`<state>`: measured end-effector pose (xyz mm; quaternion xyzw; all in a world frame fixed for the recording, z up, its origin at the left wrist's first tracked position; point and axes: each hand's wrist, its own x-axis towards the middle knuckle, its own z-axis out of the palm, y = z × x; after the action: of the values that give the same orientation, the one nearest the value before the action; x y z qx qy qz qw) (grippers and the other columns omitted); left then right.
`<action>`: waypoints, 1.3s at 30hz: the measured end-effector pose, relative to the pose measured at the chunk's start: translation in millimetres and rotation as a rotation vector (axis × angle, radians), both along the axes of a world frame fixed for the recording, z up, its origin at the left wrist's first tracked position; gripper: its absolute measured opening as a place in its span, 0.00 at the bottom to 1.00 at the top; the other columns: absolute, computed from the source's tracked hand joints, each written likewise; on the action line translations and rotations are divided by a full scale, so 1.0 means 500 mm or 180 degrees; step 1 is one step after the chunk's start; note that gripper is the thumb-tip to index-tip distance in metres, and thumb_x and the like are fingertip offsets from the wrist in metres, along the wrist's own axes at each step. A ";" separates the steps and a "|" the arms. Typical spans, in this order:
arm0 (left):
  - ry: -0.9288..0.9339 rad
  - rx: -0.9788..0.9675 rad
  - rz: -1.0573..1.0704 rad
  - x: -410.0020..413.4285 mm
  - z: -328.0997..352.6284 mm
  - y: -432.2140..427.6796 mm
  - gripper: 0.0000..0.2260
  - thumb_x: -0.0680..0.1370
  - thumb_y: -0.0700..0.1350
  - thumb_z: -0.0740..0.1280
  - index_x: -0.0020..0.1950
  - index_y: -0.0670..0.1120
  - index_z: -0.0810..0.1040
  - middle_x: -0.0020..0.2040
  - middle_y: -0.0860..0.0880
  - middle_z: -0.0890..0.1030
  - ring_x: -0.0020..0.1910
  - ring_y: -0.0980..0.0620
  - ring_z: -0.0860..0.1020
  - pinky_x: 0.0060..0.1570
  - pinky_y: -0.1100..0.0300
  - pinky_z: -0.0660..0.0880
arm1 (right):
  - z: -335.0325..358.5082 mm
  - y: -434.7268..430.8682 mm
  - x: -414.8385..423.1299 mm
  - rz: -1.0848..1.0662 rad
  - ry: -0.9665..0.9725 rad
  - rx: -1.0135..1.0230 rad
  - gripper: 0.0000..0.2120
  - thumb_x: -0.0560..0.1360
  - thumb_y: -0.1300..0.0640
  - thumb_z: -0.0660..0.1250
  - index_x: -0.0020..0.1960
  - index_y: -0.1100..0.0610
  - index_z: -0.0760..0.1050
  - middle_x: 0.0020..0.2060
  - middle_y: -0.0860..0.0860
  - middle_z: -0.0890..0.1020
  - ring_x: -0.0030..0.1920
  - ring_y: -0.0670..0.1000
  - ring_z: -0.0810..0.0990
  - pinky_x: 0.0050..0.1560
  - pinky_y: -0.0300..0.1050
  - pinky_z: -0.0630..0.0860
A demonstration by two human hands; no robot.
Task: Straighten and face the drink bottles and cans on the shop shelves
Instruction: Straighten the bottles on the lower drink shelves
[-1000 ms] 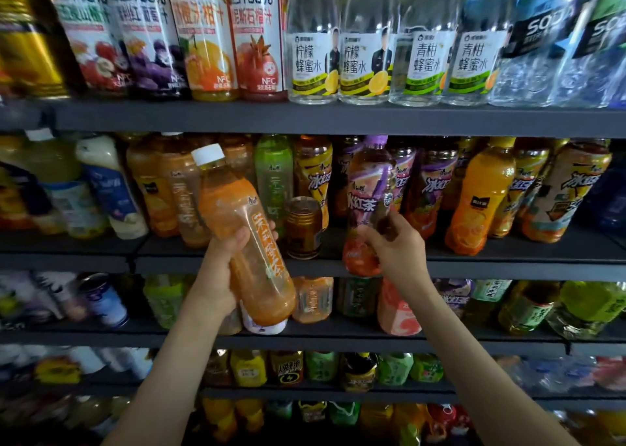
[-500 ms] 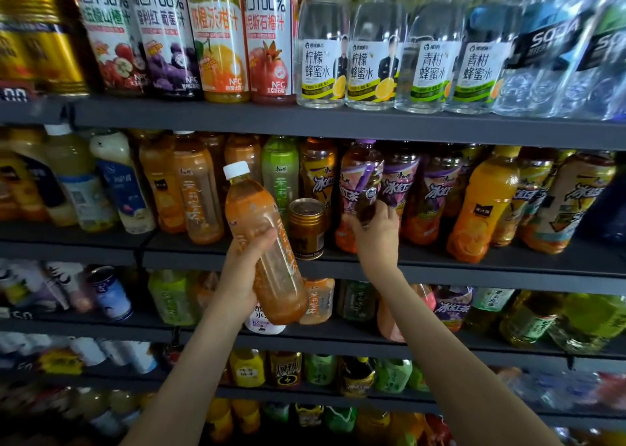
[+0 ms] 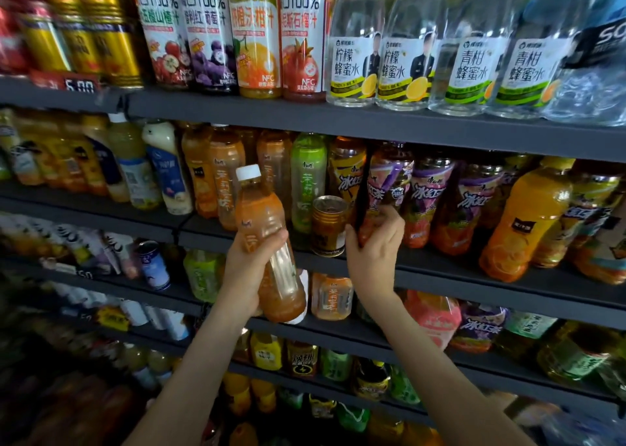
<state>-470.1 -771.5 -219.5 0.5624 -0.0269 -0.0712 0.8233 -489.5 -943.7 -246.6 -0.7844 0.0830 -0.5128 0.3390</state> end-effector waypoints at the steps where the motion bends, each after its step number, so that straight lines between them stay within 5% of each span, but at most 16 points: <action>1: -0.0035 0.0060 0.0098 -0.003 0.000 0.003 0.16 0.70 0.43 0.76 0.55 0.49 0.78 0.48 0.44 0.81 0.40 0.50 0.84 0.34 0.53 0.81 | -0.001 0.011 0.000 0.0133 0.0018 -0.0017 0.23 0.72 0.66 0.70 0.62 0.66 0.65 0.50 0.56 0.70 0.50 0.51 0.70 0.52 0.37 0.69; 3: -0.0135 0.0212 0.0302 -0.008 0.001 0.013 0.14 0.73 0.40 0.72 0.57 0.47 0.76 0.47 0.46 0.80 0.33 0.55 0.83 0.29 0.62 0.78 | -0.001 0.035 -0.001 0.0414 0.0139 0.0037 0.22 0.72 0.66 0.70 0.62 0.65 0.65 0.52 0.53 0.69 0.52 0.50 0.71 0.52 0.35 0.69; 6: -0.0238 0.0418 0.0489 0.001 0.002 0.038 0.15 0.68 0.46 0.76 0.53 0.51 0.79 0.48 0.48 0.83 0.48 0.48 0.82 0.51 0.49 0.78 | 0.008 0.066 0.001 0.0842 0.0272 0.0150 0.22 0.74 0.65 0.69 0.64 0.64 0.65 0.55 0.51 0.70 0.55 0.46 0.71 0.55 0.33 0.70; 8: -0.0279 0.0451 0.0531 0.010 0.003 0.054 0.17 0.65 0.49 0.77 0.52 0.53 0.79 0.48 0.50 0.84 0.51 0.49 0.81 0.58 0.47 0.75 | 0.011 0.086 0.009 0.1052 0.0378 0.0199 0.20 0.75 0.64 0.68 0.64 0.62 0.66 0.53 0.50 0.71 0.52 0.46 0.72 0.52 0.34 0.72; 15: -0.0526 0.0559 0.0717 0.084 -0.007 0.155 0.10 0.71 0.43 0.74 0.49 0.54 0.79 0.43 0.56 0.84 0.46 0.57 0.82 0.53 0.56 0.75 | 0.002 0.190 0.086 0.1350 0.1212 0.0183 0.22 0.76 0.58 0.67 0.68 0.60 0.66 0.56 0.50 0.73 0.51 0.46 0.74 0.48 0.30 0.72; 20: -0.0545 0.0483 0.0610 0.170 -0.010 0.260 0.12 0.71 0.42 0.74 0.50 0.56 0.78 0.46 0.56 0.83 0.48 0.56 0.81 0.51 0.57 0.74 | 0.002 0.265 0.191 0.0986 0.1242 0.0381 0.31 0.75 0.53 0.69 0.73 0.60 0.60 0.67 0.55 0.70 0.66 0.52 0.71 0.55 0.29 0.64; 23: -0.0611 0.0563 0.0416 0.223 -0.005 0.321 0.12 0.71 0.42 0.73 0.49 0.56 0.78 0.42 0.59 0.83 0.42 0.63 0.81 0.46 0.63 0.73 | 0.005 0.315 0.245 0.0672 0.1264 0.0569 0.37 0.74 0.50 0.70 0.75 0.60 0.56 0.70 0.56 0.67 0.70 0.54 0.66 0.64 0.40 0.65; 31: -0.0633 0.0776 -0.0057 0.297 -0.017 0.399 0.12 0.72 0.45 0.74 0.48 0.58 0.75 0.42 0.61 0.80 0.37 0.71 0.77 0.39 0.70 0.70 | -0.009 0.375 0.312 -0.0224 0.1211 0.0513 0.32 0.72 0.49 0.71 0.68 0.63 0.65 0.61 0.59 0.74 0.64 0.57 0.72 0.60 0.48 0.71; 39: -0.0649 0.0612 -0.0471 0.327 -0.004 0.408 0.20 0.66 0.49 0.75 0.57 0.50 0.79 0.50 0.53 0.84 0.49 0.60 0.81 0.49 0.63 0.73 | 0.000 0.385 0.325 -0.0793 0.1323 0.0313 0.33 0.72 0.53 0.72 0.69 0.64 0.62 0.63 0.61 0.71 0.64 0.60 0.69 0.62 0.53 0.70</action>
<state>-306.6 -567.2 -221.7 0.6395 -0.1448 -0.0765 0.7512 -327.0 -751.0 -246.4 -0.8393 0.2719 -0.3736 0.2865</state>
